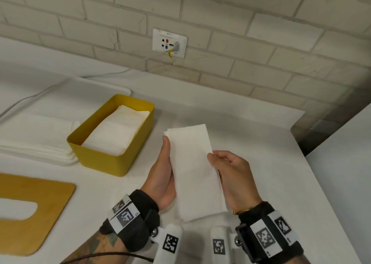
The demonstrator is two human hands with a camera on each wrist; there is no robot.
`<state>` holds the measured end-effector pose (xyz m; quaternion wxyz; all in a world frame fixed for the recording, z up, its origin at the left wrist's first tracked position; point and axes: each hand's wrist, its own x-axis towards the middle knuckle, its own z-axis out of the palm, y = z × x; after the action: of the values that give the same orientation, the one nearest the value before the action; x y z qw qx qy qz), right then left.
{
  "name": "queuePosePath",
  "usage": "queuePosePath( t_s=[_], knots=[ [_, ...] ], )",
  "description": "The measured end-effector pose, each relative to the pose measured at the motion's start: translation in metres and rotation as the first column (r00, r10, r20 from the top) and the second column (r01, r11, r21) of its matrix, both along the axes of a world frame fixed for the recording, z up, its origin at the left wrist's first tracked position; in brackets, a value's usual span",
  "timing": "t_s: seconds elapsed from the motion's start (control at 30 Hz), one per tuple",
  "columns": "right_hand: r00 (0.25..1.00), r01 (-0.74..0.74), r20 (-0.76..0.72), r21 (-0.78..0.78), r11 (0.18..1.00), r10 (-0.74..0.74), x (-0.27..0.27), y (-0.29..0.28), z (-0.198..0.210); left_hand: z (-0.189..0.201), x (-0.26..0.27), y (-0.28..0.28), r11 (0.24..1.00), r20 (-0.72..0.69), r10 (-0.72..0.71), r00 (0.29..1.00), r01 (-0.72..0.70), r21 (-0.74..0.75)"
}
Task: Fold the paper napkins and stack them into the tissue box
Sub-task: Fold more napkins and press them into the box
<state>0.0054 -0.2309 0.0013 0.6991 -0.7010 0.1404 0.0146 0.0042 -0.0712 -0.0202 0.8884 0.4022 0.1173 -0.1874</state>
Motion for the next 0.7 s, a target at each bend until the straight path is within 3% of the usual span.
queuePosePath(
  t_s=[0.3, 0.43, 0.6, 0.7],
  knots=[
    [1.0, 0.012, -0.003, -0.024, 1.0, -0.012, -0.001, 0.003, 0.001, 0.003, 0.001, 0.0, 0.995, 0.033, -0.039, 0.999, 0.035, 0.097],
    [0.997, -0.069, -0.033, -0.001, 0.998, 0.069, -0.013, 0.0, -0.002, 0.0, 0.003, 0.004, 0.995, 0.029, 0.006, 1.0, -0.009, 0.104],
    [0.91, -0.378, -0.24, -0.139, 0.916, 0.339, -0.039, -0.036, -0.006, 0.002, 0.013, 0.029, 0.977, 0.065, 0.182, 0.981, -0.188, 0.099],
    [0.937, -0.319, -0.25, -0.331, 0.888, 0.244, -0.035, -0.074, 0.002, 0.006, 0.015, 0.042, 0.966, 0.1, 0.23, 0.968, -0.239, 0.099]
  ],
)
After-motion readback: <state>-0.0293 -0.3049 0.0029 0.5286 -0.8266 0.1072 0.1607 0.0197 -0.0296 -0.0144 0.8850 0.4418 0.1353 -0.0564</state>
